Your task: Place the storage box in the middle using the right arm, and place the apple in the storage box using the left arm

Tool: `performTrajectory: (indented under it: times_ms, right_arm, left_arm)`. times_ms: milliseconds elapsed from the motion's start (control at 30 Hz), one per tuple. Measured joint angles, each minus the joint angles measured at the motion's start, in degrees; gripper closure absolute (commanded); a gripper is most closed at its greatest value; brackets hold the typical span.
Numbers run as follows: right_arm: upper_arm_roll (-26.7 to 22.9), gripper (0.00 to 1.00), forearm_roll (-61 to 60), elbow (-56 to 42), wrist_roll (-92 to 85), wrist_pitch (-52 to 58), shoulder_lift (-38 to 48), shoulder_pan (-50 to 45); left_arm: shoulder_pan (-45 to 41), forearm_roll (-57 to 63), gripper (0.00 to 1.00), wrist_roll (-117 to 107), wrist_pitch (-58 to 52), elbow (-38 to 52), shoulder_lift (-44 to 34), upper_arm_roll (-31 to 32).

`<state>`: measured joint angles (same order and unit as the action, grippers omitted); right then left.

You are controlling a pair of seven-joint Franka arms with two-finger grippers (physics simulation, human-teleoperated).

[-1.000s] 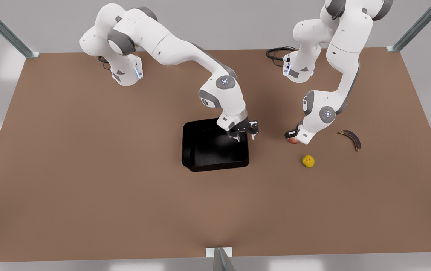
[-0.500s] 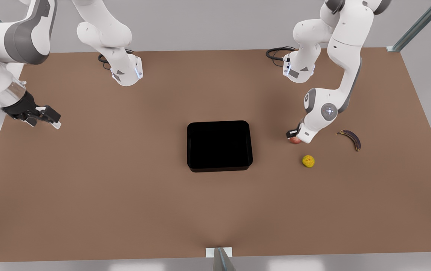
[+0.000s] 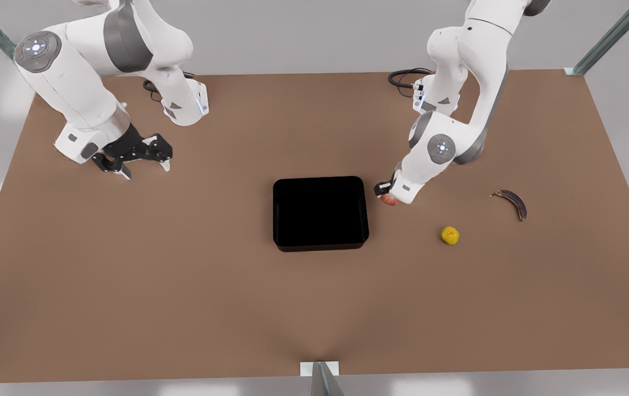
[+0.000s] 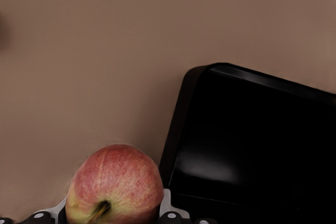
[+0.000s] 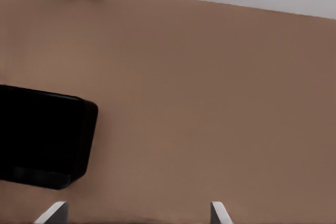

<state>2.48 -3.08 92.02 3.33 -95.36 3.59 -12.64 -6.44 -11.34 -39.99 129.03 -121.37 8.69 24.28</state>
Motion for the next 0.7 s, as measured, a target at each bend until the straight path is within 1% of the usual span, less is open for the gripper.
performTrajectory:
  times_ms: [67,100,167,200,233,267,300,333,400,533,567,633,700]
  right_arm:
    - [0.05,0.00,0.00,0.00,0.17,0.09,0.01,3.57]
    - [0.02,0.00,0.00,0.00,0.18,0.09,0.01,6.11]
    - [0.07,0.00,0.00,0.00,0.34,0.09,0.09,7.49]
    - [0.07,0.00,0.00,0.13,0.36,0.12,0.35,5.98]
    - [0.06,0.00,0.00,0.34,0.43,0.09,0.36,3.97]
    - [0.05,0.00,0.00,0.43,0.44,0.17,0.35,2.62]
    - [0.05,0.00,0.00,0.44,0.45,0.17,0.35,2.55]
    - [0.05,0.00,0.00,0.44,0.53,0.17,0.39,3.56]
    - [0.08,0.00,0.00,0.44,0.53,0.09,0.36,5.70]
    - [0.06,0.00,0.00,0.44,0.53,0.13,0.36,3.48]
    - [0.06,0.00,0.00,0.44,0.53,0.09,0.36,3.46]
    - [0.07,0.00,0.00,0.52,0.62,-0.06,0.19,4.42]
    - [0.07,0.00,0.00,0.53,0.62,-0.34,0.12,4.39]
  left_arm:
    - [-5.33,-0.38,0.27,-5.39,-0.01,5.17,3.20,-0.67]
    - [-8.96,-0.54,0.27,-6.95,0.03,7.57,5.00,-2.92]
    - [-31.48,-1.83,0.26,-7.58,-0.93,14.47,10.10,-25.18]
    - [-36.98,-3.12,0.26,-7.67,-1.11,17.31,12.76,-30.06]
    - [-38.98,-4.32,0.26,-7.82,-1.15,18.67,13.96,-31.72]
    - [-39.97,-5.42,0.26,-8.10,-1.16,19.54,14.82,-32.42]
    - [-40.30,-6.35,0.05,-8.26,-1.16,20.30,15.41,-32.54]
    - [-40.40,-7.15,0.00,-9.47,-1.15,20.55,15.51,-32.70]
    - [-40.23,-8.27,0.00,-9.66,-1.15,20.56,15.32,-32.72]
    - [-38.18,-8.51,0.00,-9.15,-2.42,20.55,13.71,-32.79]
    - [-36.35,-7.66,0.00,-9.12,-5.47,21.53,12.43,-32.74]
    - [-29.22,-5.05,0.00,-3.56,-18.34,28.02,8.89,-32.82]
    - [-22.18,-1.09,0.00,1.75,-27.25,31.73,4.91,-31.86]
